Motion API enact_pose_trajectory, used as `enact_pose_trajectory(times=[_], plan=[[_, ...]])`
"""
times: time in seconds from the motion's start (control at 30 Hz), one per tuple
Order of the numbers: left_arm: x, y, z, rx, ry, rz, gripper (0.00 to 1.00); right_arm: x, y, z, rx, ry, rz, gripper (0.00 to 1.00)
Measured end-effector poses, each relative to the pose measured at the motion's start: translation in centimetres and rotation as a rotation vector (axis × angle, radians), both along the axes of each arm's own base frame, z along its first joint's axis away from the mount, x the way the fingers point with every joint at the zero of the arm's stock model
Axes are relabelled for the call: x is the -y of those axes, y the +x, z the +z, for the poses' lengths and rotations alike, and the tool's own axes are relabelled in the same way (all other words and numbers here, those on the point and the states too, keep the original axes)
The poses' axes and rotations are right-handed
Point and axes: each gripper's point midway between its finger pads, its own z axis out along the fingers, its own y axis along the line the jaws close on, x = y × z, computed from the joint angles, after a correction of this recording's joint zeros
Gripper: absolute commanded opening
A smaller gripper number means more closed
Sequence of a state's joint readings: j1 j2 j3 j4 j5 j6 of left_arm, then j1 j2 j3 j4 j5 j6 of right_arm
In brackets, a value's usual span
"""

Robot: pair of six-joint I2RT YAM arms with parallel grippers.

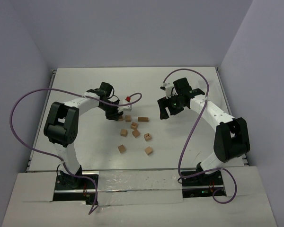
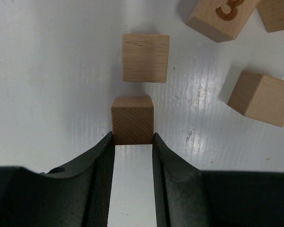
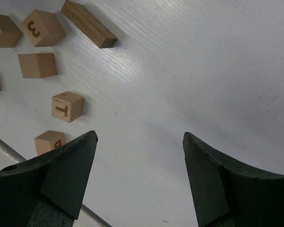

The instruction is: Build the wood block tower

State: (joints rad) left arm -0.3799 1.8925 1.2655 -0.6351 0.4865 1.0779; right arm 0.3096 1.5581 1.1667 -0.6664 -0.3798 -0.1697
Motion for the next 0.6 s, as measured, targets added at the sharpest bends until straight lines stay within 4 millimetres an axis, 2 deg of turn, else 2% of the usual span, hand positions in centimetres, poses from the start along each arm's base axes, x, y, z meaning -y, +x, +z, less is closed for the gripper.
enact_pose_trajectory(times=[0.23, 0.6], plan=[[0.3, -0.4, 0.0, -0.005, -0.001, -0.025, 0.31, 0.0, 0.0, 0.0, 0.0, 0.002, 0.004, 0.81], [1.2, -0.8, 0.0, -0.007, 0.003, -0.032, 0.36, -0.1, 0.0, 0.0, -0.001, 0.002, 0.005, 0.8]])
